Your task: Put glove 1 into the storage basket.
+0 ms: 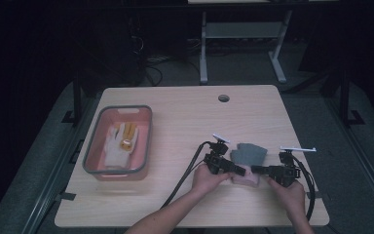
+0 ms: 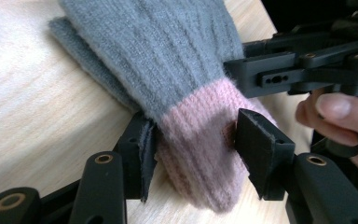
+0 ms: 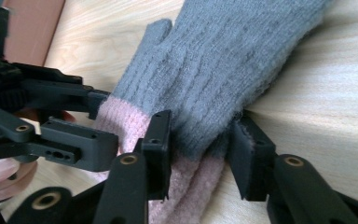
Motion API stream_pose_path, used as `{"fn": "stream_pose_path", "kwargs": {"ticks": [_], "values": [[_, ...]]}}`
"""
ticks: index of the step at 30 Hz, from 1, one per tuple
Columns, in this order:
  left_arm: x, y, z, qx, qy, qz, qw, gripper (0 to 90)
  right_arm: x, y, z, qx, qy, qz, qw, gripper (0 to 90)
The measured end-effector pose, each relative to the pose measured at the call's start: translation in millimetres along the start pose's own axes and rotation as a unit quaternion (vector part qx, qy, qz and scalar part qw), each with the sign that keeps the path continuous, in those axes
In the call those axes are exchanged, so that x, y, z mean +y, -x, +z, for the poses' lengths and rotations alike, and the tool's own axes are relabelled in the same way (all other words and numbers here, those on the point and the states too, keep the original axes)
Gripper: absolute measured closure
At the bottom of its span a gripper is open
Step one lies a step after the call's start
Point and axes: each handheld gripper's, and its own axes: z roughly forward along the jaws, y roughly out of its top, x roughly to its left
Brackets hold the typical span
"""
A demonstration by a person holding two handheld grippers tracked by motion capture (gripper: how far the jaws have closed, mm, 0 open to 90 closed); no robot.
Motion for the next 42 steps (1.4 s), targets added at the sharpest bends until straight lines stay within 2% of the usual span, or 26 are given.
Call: {"fn": "stream_pose_path", "kwargs": {"ticks": [4,6,11,16,21,32,42], "values": [[-0.3,-4.5,0.8,-0.012,0.008,-0.008,0.9999,56.0,0.8,-2.4,-0.2,-0.001,0.003,-0.009,1.0,70.6],[-0.3,-6.6,-0.6,-0.02,0.006,-0.005,0.9998,59.9,1.8,-4.6,-0.6,-0.004,0.002,-0.013,0.9999,72.6],[-2.9,-8.9,-2.6,-0.034,0.016,-0.012,0.9992,64.3,5.2,-9.5,-1.7,-0.011,0.0,-0.026,0.9996,74.3],[-3.0,-6.9,-6.7,-0.032,0.019,-0.002,0.9993,65.6,7.0,-14.1,-3.2,-0.014,-0.005,-0.036,0.9993,74.5],[-2.9,-5.0,-16.5,-0.031,0.027,0.005,0.9991,65.8,9.5,-20.3,-4.3,-0.007,-0.006,-0.04,0.9991,74.5],[-4.0,-0.9,-49.6,-0.026,0.05,0.02,0.9982,65.9,19.4,-46.0,-4.1,0.015,-0.001,-0.061,0.9981,74.6],[-5.0,-0.6,-76.2,-0.02,0.066,0.028,0.9972,65.9,28.3,-71.2,-0.2,0.023,0.001,-0.078,0.9967,74.6]]}}
